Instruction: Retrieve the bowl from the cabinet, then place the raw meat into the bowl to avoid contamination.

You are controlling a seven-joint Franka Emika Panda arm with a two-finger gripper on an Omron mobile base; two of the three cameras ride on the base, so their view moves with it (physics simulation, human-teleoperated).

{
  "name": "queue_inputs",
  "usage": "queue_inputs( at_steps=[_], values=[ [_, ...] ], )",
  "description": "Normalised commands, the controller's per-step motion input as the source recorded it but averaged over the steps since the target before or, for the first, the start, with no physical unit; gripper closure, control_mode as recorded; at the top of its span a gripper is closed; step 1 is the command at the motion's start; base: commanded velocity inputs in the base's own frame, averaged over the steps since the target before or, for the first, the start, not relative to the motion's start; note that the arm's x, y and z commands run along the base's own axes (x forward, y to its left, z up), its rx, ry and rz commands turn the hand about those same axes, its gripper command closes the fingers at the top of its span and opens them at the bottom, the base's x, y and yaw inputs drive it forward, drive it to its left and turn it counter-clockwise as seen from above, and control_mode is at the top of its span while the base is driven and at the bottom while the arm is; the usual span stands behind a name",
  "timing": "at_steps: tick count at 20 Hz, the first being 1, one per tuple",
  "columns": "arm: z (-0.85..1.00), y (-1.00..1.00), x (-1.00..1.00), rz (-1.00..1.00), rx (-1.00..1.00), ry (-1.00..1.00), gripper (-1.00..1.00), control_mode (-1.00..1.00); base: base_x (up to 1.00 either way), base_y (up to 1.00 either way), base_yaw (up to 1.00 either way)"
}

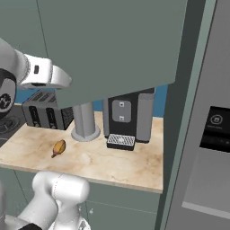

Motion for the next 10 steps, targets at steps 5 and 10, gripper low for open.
queue_inputs(
  at_steps=[5,10],
  values=[
    [0.06,0.8,0.0,-0.06,-0.34,0.17,-1.0,-1.0,0.0,0.0,0.0],
    [0.0,0.52,0.12,-0.03,-0.42,0.2,-1.0,-1.0,0.0,0.0,0.0]
  ],
)
